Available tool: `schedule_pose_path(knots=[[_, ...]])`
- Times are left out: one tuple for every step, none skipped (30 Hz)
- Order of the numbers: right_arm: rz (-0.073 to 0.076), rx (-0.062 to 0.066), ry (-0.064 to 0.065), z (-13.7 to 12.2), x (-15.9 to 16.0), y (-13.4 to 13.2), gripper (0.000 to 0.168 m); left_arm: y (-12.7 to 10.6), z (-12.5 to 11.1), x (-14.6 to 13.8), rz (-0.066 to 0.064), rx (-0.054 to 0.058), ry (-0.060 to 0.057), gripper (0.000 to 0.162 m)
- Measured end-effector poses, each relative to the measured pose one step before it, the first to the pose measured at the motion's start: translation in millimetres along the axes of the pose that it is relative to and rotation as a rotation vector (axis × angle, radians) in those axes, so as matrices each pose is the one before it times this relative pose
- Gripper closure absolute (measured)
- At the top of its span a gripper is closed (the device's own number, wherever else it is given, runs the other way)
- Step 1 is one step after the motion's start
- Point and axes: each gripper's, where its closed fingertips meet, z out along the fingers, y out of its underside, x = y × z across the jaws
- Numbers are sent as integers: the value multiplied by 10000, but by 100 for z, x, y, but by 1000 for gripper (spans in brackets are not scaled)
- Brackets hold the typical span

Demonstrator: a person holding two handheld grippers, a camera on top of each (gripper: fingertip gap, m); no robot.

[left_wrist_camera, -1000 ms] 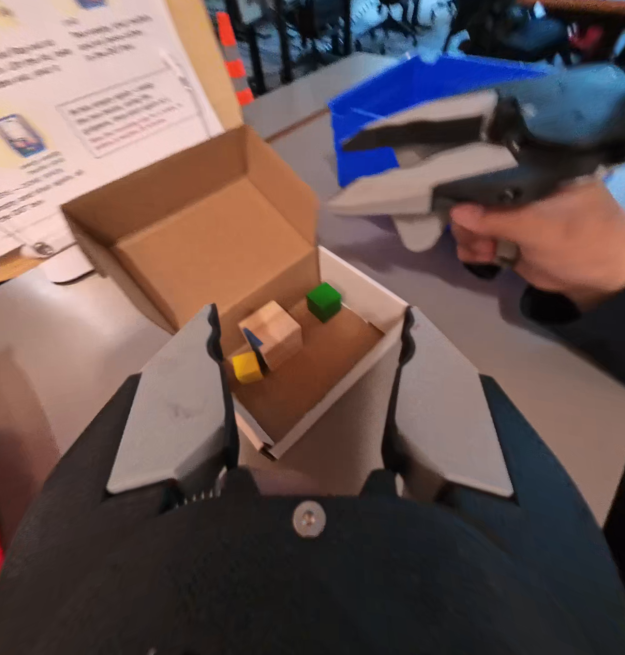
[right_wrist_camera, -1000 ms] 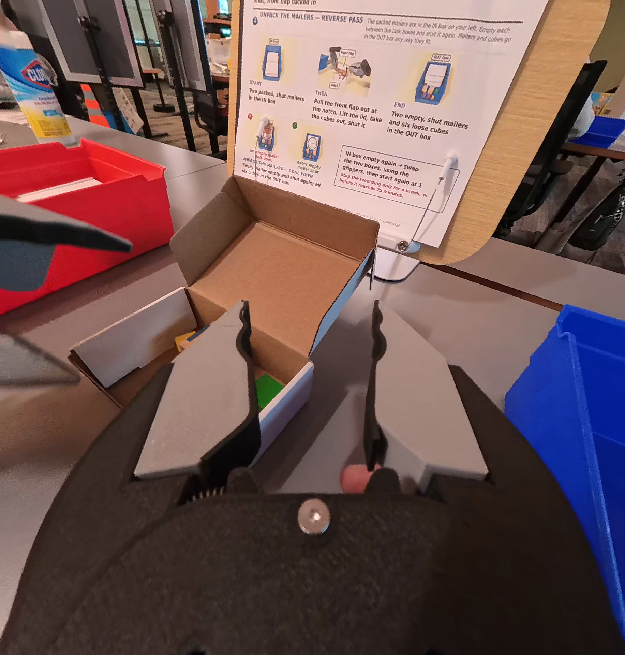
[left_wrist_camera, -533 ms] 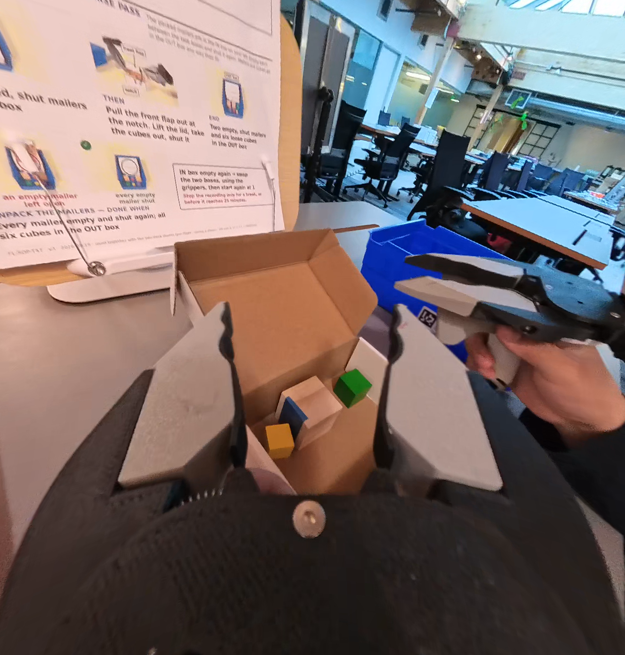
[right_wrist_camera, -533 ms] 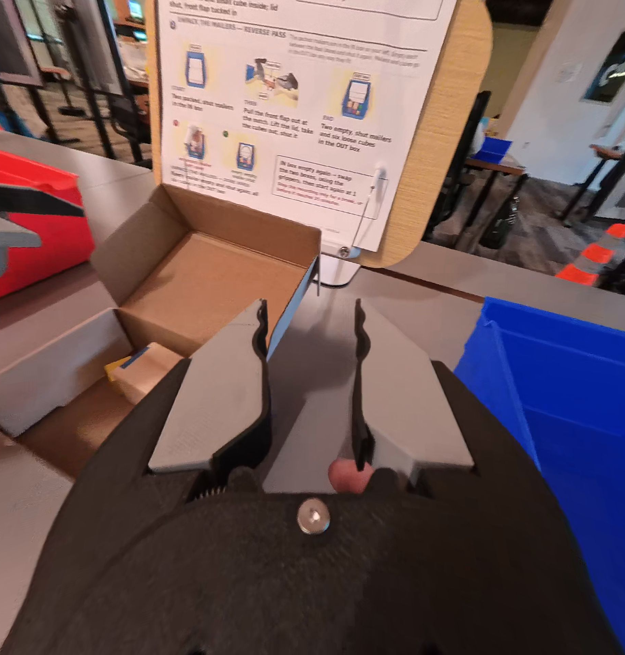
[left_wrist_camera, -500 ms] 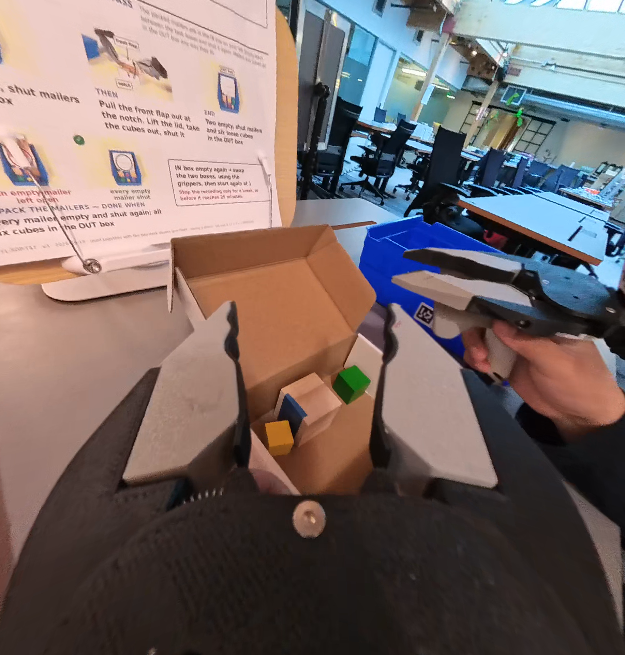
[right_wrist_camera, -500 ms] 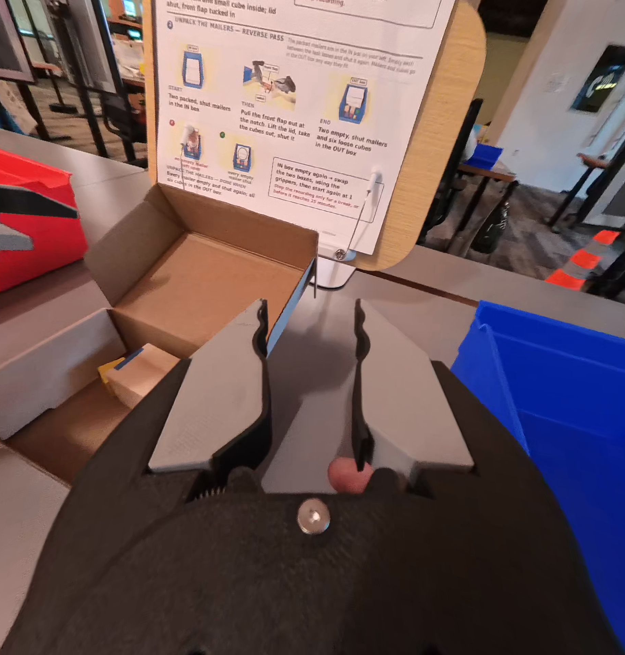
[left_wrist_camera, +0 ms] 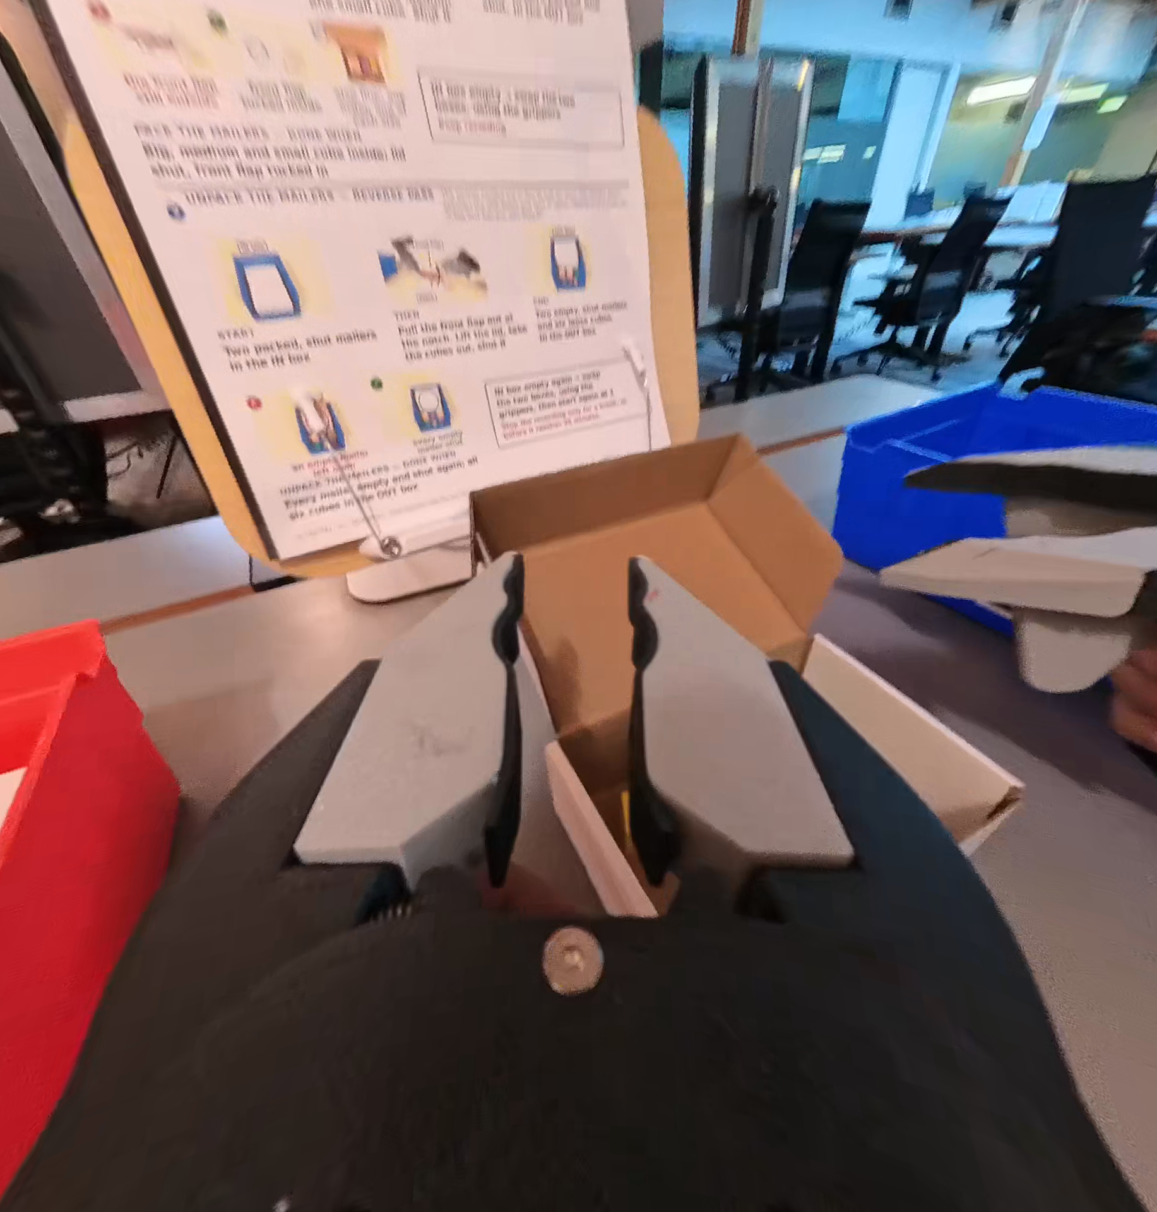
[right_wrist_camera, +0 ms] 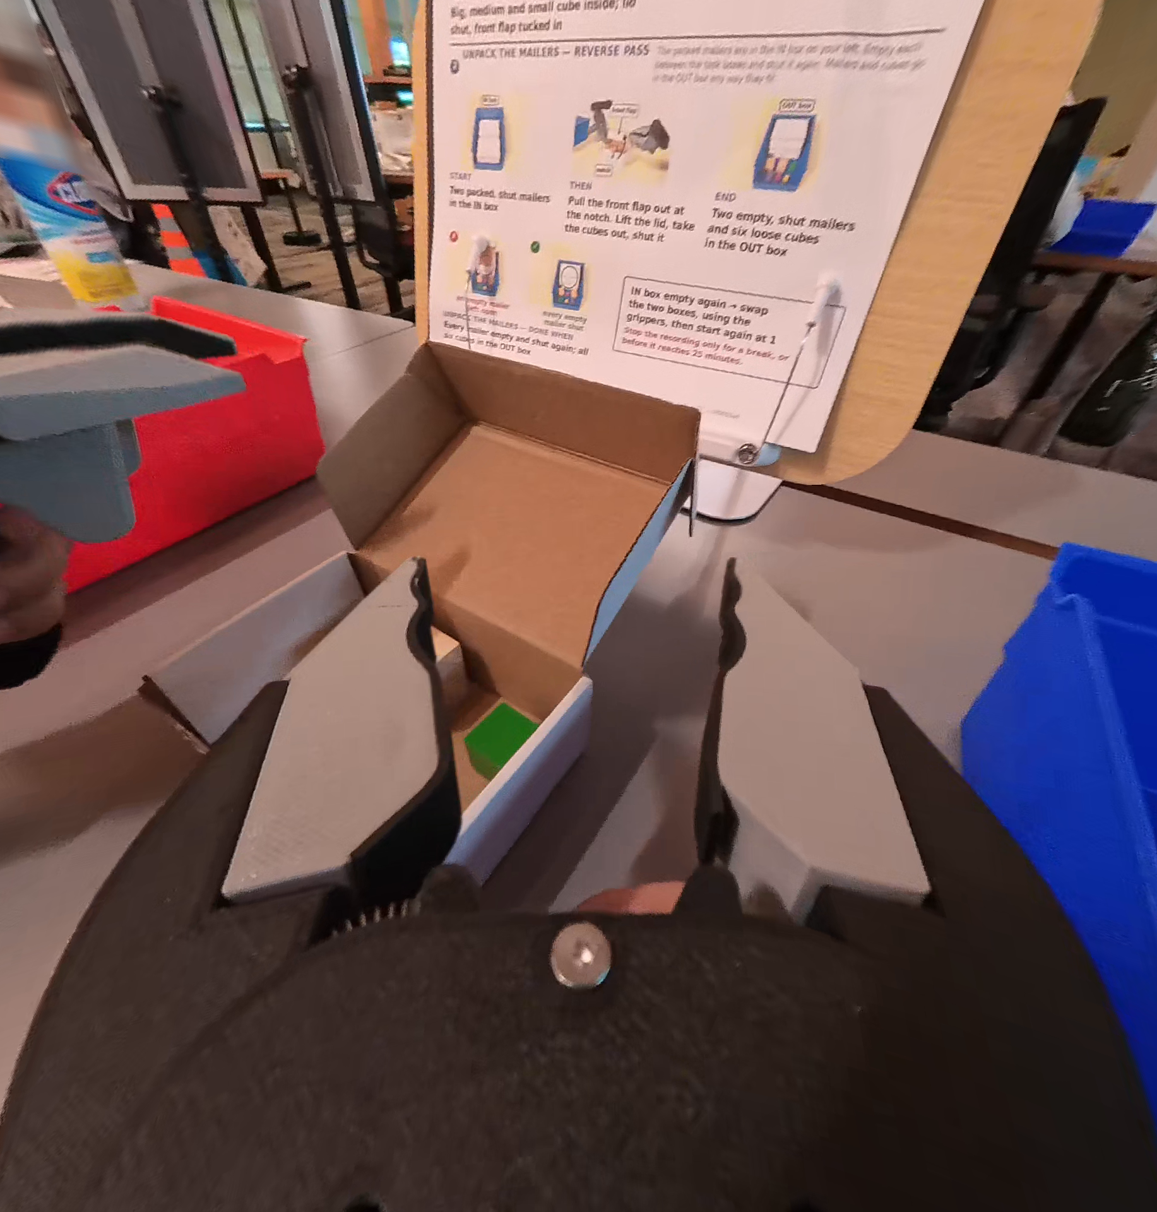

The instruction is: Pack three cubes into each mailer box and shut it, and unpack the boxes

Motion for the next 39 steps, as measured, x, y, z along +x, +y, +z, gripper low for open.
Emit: schedule_pose_path(knots=[[88, -33, -99, 26, -118, 67, 83, -485, -288, 284, -157, 341, 228, 133], [60, -42, -54, 34, -57, 67, 83, -305, -159, 214, -268, 224, 213, 132], [32, -30, -30, 15, -60, 66, 83, 62, 10, -110, -329, -21, 37, 126], [12, -16, -24, 12, -54, 48, 83, 421, 121, -62, -249, -247, 92, 110], [3, -16, -11, 5, -49, 30, 83, 557, 172, 24, -152, -327, 153, 96], [-4, -14, -4, 5, -45, 28, 83, 469, 175, 43, -106, -267, 123, 90], [-13, 0, -37, 1, -103, 1, 84, 341, 119, 83, -42, -165, 90, 89], [-11, 5, -69, 4, -149, -7, 85, 195, 96, 37, 19, -53, 7, 86], [-8, 6, -94, 3, -187, -18, 85, 173, 87, 13, 136, -36, -37, 86], [-13, 5, -115, 1, -222, -15, 85, 298, 77, 78, 254, -89, -7, 86], [-18, 7, -90, -9, -193, -26, 85, 348, 73, 316, 316, -173, 112, 89], [-31, 18, -59, -19, -148, -28, 85, 291, 96, 387, 300, -165, 142, 90], [-34, 14, -39, -10, -109, -25, 86, 224, 124, 181, 176, -113, -6, 90], [-29, -4, -26, 4, -87, 25, 86, 204, 116, 126, 131, -93, -21, 89], [-15, -16, -13, 16, -50, 27, 86, 140, 78, 68, 99, -63, -33, 87], [-11, -16, -18, 21, -50, 47, 87, 95, 23, -72, 74, -43, -90, 87], [-13, -12, -11, 11, -47, 33, 88, 132, -3, -189, 36, -64, -111, 87], [-18, -10, -13, 11, -47, 21, 89, 117, -10, -90, -7, -72, -24, 87], [-25, -9, -33, 13, -70, 30, 91, 110, -17, -44, -85, -62, 39, 87], [-34, -2, -44, 3, -99, 2, 92, 89, -8, 12, -137, -56, 74, 88], [-56, 6, -41, -4, -87, -16, 94, 104, 19, -12, -134, -67, 67, 89], [-95, 14, -37, -1, -95, -28, 96, 122, 40, -52, -103, -71, 28, 89], [-125, 27, -36, -4, -102, -46, 97, 160, 56, -59, -50, -82, 10, 89], [-146, 16, -26, 6, -114, -37, 98, 178, 62, -46, -5, -99, 9, 89], [-149, -18, -31, 26, -112, 20, 98, 184, 68, -50, 13, -98, -7, 89], [-139, -33, -72, 26, -166, 38, 98, 133, 55, -49, 28, -70, -23, 89], [-120, -31, -146, 31, -242, 36, 100, 54, 22, -53, 30, -24, -22, 89], [-99, -29, -235, 12, -330, 29, 104, -17, -1, -83, 1, 15, -34, 89], [-75, 16, -269, -21, -340, -58, 105, -20, -17, -89, -22, 21, -24, 90], [-18, 58, -210, -28, -237, -146, 106, 4, 1, -64, -34, 6, 4, 90], [26, -5, -185, -25, -219, -78, 108, 15, 3, -43, -45, -4, 12, 90], [6, -135, -240, 45, -340, 46, 109, 9, 17, -14, -37, 6, 22, 91], [-50, -246, -260, 103, -412, 150, 109, 32, 21, 7, -23, -5, 13, 91], [-110, -333, -236, 163, -421, 225, 108, 88, 61, 6, 6, -35, 9, 91], [-166, -401, -229, 235, -461, 259, 108, 104, 55, 10, 21, -47, -3, 91], [-215, -426, -248, 281, -541, 236, 108, 107, 77, 15, 25, -47, -1, 92], [-259, -469, -310, 335, -656, 239, 109, 125, 69, 1, 18, -51, -6, 92], [-263, -532, -320, 399, -673, 280, 110, 99, 54, -10, 17, -43, -5, 92], [-226, -571, -273, 474, -545, 294, 110, 58, 31, -70, 7, -21, -31, 92]])
